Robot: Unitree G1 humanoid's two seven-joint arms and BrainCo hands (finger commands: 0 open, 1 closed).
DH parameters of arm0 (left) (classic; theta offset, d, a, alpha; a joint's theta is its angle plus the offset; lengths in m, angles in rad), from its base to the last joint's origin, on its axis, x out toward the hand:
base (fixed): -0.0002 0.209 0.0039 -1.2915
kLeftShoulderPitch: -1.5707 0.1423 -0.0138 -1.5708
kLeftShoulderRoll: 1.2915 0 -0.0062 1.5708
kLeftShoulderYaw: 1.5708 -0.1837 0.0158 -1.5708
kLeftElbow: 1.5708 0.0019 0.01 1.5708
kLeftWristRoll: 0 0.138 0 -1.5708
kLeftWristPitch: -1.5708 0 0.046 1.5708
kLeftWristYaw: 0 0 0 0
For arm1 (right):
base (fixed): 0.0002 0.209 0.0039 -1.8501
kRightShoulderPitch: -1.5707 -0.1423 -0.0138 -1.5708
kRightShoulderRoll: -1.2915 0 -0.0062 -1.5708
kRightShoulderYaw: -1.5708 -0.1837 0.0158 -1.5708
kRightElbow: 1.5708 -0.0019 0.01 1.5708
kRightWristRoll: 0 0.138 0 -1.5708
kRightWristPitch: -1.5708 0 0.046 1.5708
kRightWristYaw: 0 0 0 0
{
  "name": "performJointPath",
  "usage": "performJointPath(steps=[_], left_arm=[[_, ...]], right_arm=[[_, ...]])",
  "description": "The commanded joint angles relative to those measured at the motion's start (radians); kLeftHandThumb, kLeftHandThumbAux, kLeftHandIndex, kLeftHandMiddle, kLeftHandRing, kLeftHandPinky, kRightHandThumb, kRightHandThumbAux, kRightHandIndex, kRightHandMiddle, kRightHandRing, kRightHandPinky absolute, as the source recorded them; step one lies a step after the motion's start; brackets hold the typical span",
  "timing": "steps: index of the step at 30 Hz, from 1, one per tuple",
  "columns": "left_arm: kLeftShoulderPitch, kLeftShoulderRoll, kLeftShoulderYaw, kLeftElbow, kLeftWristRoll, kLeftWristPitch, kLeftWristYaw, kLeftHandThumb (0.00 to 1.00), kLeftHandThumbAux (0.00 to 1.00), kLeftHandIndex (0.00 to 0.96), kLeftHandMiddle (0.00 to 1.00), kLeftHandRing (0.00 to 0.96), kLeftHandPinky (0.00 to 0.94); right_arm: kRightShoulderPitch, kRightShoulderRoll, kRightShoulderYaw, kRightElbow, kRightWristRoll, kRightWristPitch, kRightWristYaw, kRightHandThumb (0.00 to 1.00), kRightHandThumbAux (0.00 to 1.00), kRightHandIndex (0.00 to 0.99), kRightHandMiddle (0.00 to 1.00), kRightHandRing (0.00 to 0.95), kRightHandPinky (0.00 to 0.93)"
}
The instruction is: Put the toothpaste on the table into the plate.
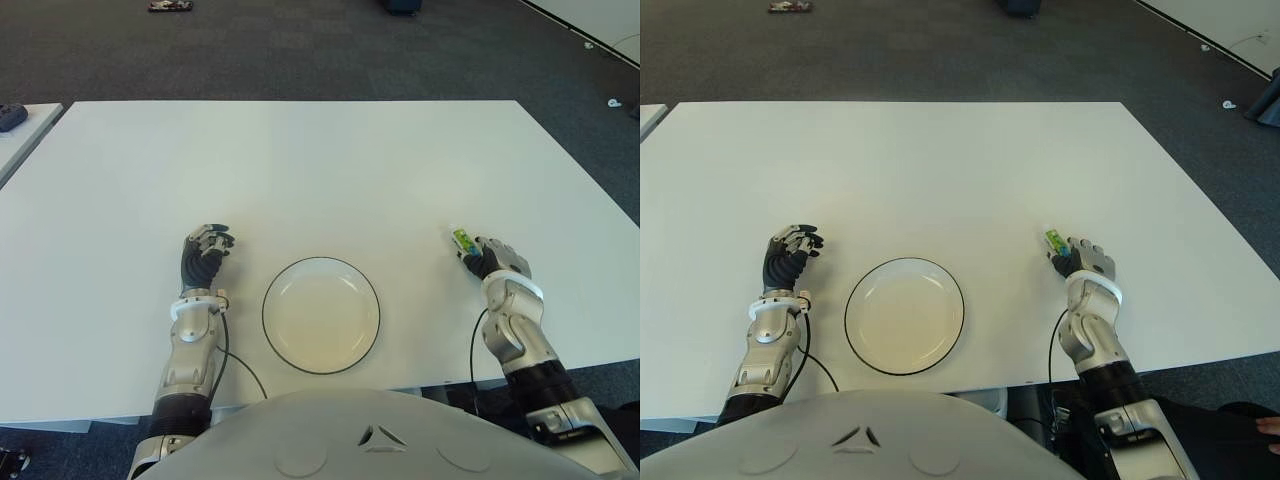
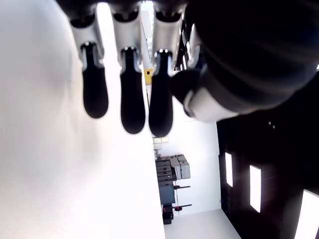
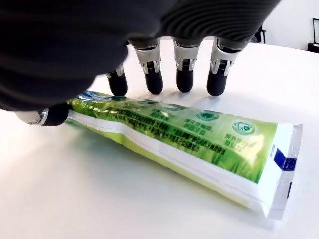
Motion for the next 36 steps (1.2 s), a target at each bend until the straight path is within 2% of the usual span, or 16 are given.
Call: performJointPath(steps=[1,10,20,26,36], left_arm=[[0.000,-0.008,-0.002,0.008,0.000,0.008,-0.003,0.706,0.718,0.429,0.526,0.521,0.505],[0.000,-0.009,-0.002,0.010,0.003,0.013,0.000,0.706,0.719,0.429,0.519,0.517,0.504],[0.000,-0.008,-0.001,0.012,0.000,0.008,-0.004,0.705,0.719,0.429,0.522,0.522,0.506],[-0.001,-0.009,0.001,0.016,0.003,0.001,0.002,0.705,0.718,0.429,0.527,0.526,0.508],[0.002,-0.008,0.001,0.022,0.011,-0.010,0.007,0.706,0.718,0.429,0.528,0.526,0.518]], right_arm=[[0.001,0.032,0.059,0.104,0.061,-0.042,0.075,0.537,0.145,0.000,0.000,0.000,0.000],[-0.065,0.042,0.106,0.233,0.054,-0.063,0.070,0.527,0.140,0.000,0.000,0.000,0.000],[-0.098,0.052,0.127,0.313,0.066,-0.079,0.045,0.502,0.137,0.000,0.000,0.000,0.000],[-0.104,0.064,0.118,0.331,0.075,-0.080,0.025,0.498,0.131,0.000,0.000,0.000,0.000],[-0.107,0.113,0.063,0.355,0.101,-0.060,-0.045,0.529,0.130,0.000,0.000,0.000,0.000]])
